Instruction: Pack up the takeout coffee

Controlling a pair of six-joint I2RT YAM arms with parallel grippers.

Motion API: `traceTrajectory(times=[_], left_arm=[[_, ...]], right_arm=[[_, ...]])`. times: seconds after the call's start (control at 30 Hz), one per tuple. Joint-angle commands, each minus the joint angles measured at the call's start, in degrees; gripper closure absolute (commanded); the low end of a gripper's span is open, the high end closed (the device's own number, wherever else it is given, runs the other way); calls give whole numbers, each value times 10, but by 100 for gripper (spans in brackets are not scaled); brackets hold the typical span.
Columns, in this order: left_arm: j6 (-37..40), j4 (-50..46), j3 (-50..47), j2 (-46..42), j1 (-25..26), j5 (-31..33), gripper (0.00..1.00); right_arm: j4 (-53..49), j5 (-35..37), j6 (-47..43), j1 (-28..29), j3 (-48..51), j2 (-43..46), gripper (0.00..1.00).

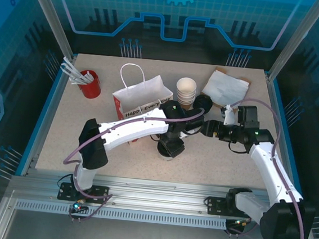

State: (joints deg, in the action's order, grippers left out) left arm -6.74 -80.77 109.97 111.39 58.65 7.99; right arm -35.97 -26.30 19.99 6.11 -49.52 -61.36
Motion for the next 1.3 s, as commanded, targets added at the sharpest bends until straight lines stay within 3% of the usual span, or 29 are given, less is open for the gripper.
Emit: traceTrajectory(times=[0.0,0.23,0.33,0.47,0.9,1.07,1.27], left_arm=[[49,-15,47,-68,0,-61,52],[94,-54,200,-83,-12,-99,53],[100,-79,291,-78,-39,-87,55],[98,-60,318,-110,-110,-88,56],[160,-53,268,-193,-321,-90,55],[188,-62,219,-204,-361,-88,54],[216,-80,204,-194,-365,-96,54]], right_arm=[[-18,47,-9,6,-41,16,19],[-27,104,-5,-2,-92,19,19],[-24,103,0,-2,-111,20,19],[-10,82,4,20,-132,13,19],[9,88,4,181,-275,-116,20],[6,98,0,229,-357,-191,23],[-30,142,-26,259,-461,-286,31]])
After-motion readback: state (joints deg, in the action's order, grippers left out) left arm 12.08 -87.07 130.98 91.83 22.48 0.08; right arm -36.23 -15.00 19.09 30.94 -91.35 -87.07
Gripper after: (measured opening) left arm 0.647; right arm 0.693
